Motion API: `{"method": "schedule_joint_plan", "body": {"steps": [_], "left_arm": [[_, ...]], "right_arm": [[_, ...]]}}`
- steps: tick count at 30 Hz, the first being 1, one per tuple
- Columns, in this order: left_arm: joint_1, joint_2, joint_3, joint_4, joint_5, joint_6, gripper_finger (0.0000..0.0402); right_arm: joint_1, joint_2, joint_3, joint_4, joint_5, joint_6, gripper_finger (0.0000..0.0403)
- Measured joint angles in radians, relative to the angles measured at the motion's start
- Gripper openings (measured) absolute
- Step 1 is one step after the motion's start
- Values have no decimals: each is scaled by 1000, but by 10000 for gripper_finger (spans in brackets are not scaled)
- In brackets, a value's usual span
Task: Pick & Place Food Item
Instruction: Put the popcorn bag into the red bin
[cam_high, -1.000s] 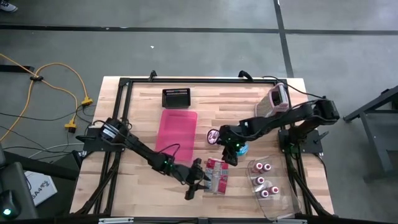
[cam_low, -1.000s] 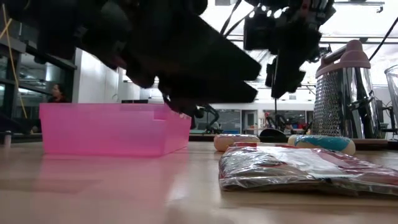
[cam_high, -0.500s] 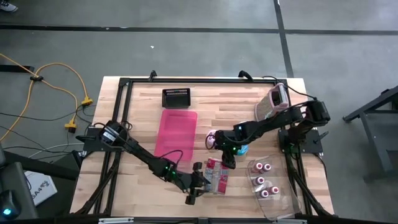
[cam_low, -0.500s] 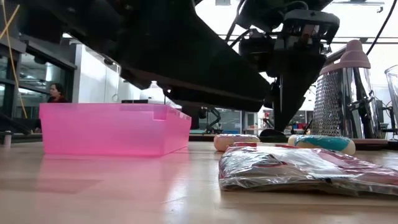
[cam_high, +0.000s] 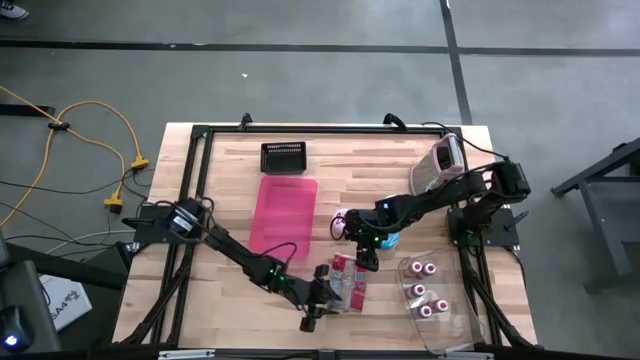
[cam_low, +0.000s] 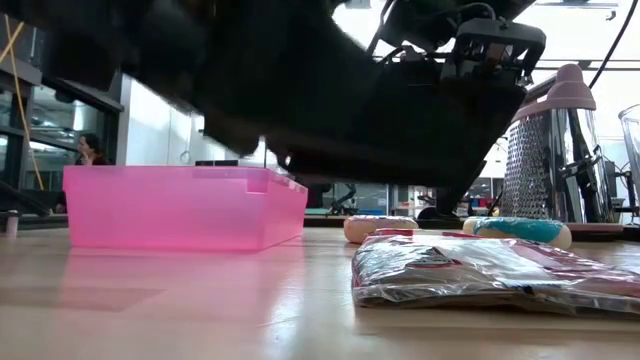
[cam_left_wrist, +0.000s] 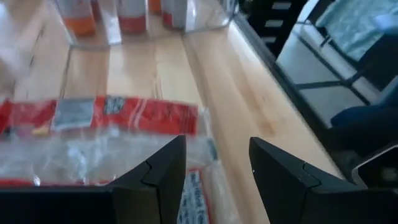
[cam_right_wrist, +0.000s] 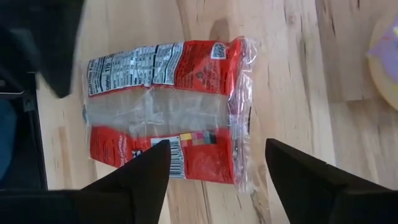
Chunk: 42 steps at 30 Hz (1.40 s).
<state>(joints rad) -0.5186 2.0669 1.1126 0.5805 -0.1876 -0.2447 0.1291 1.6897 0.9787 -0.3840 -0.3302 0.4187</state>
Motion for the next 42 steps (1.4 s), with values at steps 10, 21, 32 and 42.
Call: {"method": "schedule_joint_plan", "body": {"steps": [10, 21, 32, 42], "left_arm": [[7, 22, 1, -48, -59, 1, 169], [21, 55, 3, -64, -68, -38, 169], [20, 55, 4, -86, -76, -37, 169], [18, 55, 3, -91, -76, -39, 169]], "right_arm": [[0, 0, 0, 4, 17, 2, 245], [-1, 0, 0, 14, 18, 7, 245], [-1, 95, 0, 44, -68, 20, 245], [-31, 117, 1, 47, -104, 4, 245]]}}
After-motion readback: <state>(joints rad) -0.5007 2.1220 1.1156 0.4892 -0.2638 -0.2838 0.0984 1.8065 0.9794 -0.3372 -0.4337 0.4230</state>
